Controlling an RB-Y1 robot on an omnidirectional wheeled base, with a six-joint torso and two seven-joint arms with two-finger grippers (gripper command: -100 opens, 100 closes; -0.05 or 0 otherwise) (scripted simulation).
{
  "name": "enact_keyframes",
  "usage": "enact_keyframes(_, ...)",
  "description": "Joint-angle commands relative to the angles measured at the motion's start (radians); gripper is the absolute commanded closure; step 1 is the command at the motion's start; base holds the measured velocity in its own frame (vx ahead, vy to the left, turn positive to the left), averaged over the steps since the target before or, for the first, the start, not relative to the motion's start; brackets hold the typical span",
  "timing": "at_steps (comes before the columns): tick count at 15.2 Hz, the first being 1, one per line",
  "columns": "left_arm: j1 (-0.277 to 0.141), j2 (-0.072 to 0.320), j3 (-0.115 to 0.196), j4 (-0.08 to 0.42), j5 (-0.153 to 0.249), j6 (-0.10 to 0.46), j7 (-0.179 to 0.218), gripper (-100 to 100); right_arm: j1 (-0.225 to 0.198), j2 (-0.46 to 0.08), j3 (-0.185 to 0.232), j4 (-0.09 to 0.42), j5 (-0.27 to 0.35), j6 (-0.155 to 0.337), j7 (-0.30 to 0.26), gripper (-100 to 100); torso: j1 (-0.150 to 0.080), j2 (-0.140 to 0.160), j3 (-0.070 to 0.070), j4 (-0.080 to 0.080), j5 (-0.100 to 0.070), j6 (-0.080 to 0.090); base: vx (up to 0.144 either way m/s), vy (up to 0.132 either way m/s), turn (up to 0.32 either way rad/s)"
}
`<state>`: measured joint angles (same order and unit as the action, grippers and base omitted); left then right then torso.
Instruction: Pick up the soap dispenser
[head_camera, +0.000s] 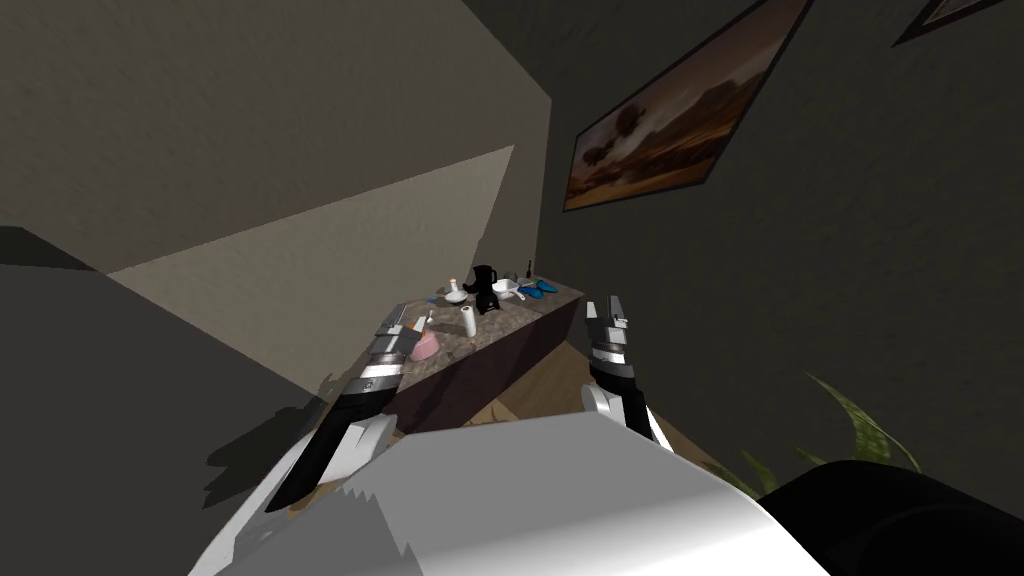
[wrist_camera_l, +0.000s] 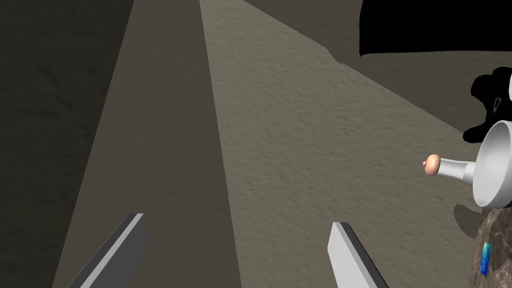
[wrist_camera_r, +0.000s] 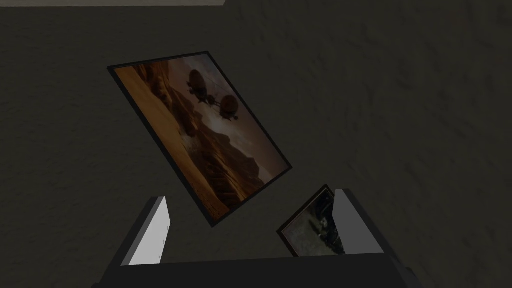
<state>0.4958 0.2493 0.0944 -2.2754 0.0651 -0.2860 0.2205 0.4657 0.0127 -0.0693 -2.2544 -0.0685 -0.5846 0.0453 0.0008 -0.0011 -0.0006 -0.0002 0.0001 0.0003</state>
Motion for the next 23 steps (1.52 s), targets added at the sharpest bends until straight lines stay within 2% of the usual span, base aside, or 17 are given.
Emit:
enact_keyframes(1, -0.003, 0.024, 0.006, 0.003, 0.017, 0.050, 0.012, -100, 0.000, 0.000, 0.000, 0.000, 0.000, 0.000, 0.000, 0, 0.000, 0.000, 0.000, 0.000, 0.000, 0.000, 0.013, 0.007, -0.071)
enact_keyframes(2, -0.003, 0.024, 0.006, 0.003, 0.017, 0.058, 0.012, -100, 0.000, 0.000, 0.000, 0.000, 0.000, 0.000, 0.000, 0, 0.000, 0.000, 0.000, 0.000, 0.000, 0.000, 0.010, 0.006, -0.020)
enact_keyframes(3, -0.011, 0.055, 0.019, 0.008, 0.043, 0.087, 0.029, -100, 0.000, 0.000, 0.000, 0.000, 0.000, 0.000, 0.000, 0, 0.000, 0.000, 0.000, 0.000, 0.000, 0.000, 0.011, 0.004, -0.066)
enact_keyframes(5, -0.011, 0.055, 0.019, 0.008, 0.043, 0.117, 0.029, -100, 0.000, 0.000, 0.000, 0.000, 0.000, 0.000, 0.000, 0, 0.000, 0.000, 0.000, 0.000, 0.000, 0.000, 0.010, 0.007, -0.053)
enact_keyframes(6, -0.020, 0.086, 0.032, 0.012, 0.070, 0.141, 0.047, -100, 0.000, 0.000, 0.000, 0.000, 0.000, 0.000, 0.000, 0, 0.000, 0.000, 0.000, 0.000, 0.000, 0.000, 0.010, 0.004, -0.063)
enact_keyframes(8, -0.020, 0.086, 0.032, 0.012, 0.070, 0.179, 0.047, -100, 0.000, 0.000, 0.000, 0.000, 0.000, 0.000, 0.000, 0, 0.000, 0.000, 0.000, 0.000, 0.000, 0.000, 0.009, 0.006, -0.046)
enact_keyframes(9, -0.029, 0.117, 0.046, 0.017, 0.098, 0.204, 0.065, -100, 0.000, 0.000, 0.000, 0.000, 0.000, 0.000, 0.000, 0, 0.000, 0.000, 0.000, 0.000, 0.000, 0.000, 0.010, 0.004, -0.073)
enact_keyframes(11, -0.029, 0.117, 0.046, 0.017, 0.098, 0.244, 0.065, -100, 0.000, 0.000, 0.000, 0.000, 0.000, 0.000, 0.000, 0, 0.000, 0.000, 0.000, 0.000, 0.000, 0.000, 0.011, 0.006, -0.056)
enact_keyframes(12, -0.029, 0.117, 0.046, 0.017, 0.098, 0.244, 0.065, -100, 0.000, 0.000, 0.000, 0.000, 0.000, 0.000, 0.000, 0, 0.000, 0.000, 0.000, 0.000, 0.000, 0.000, 0.000, 0.000, 0.000)
enact_keyframes(13, -0.038, 0.146, 0.061, 0.022, 0.128, 0.278, 0.085, -100, 0.000, 0.000, 0.000, 0.000, 0.000, 0.000, 0.000, 0, 0.000, 0.000, 0.000, 0.000, 0.000, 0.000, 0.009, 0.000, -0.075)
enact_keyframes(16, -0.038, 0.146, 0.061, 0.022, 0.128, 0.312, 0.085, -100, 0.000, 0.000, 0.000, 0.000, 0.000, 0.000, 0.000, 0, 0.000, 0.000, 0.000, 0.000, 0.000, 0.000, 0.006, 0.003, -0.038)
enact_keyframes(17, -0.048, 0.175, 0.076, 0.027, 0.159, 0.348, 0.105, -100, 0.000, 0.000, 0.000, 0.000, 0.000, 0.000, 0.000, 0, 0.000, 0.000, 0.000, 0.000, 0.000, 0.000, 0.009, 0.003, -0.090)
enact_keyframes(19, -0.048, 0.175, 0.076, 0.027, 0.159, 0.383, 0.105, -100, 0.000, 0.000, 0.000, 0.000, 0.000, 0.000, 0.000, 0, 0.000, 0.000, 0.000, 0.000, 0.000, 0.000, 0.011, 0.006, -0.058)
enact_keyframes(20, -0.058, 0.204, 0.092, 0.033, 0.190, 0.407, 0.126, -100, 0.000, 0.000, 0.000, 0.000, 0.000, 0.000, 0.000, 0, 0.000, 0.000, 0.000, 0.000, 0.000, 0.000, 0.012, 0.005, -0.068)
enact_keyframes(23, -0.058, 0.204, 0.092, 0.033, 0.190, 0.456, 0.126, -100, 0.000, 0.000, 0.000, 0.000, 0.000, 0.000, 0.000, 0, 0.000, 0.000, 0.000, 0.000, 0.000, 0.000, 0.009, 0.006, -0.045)
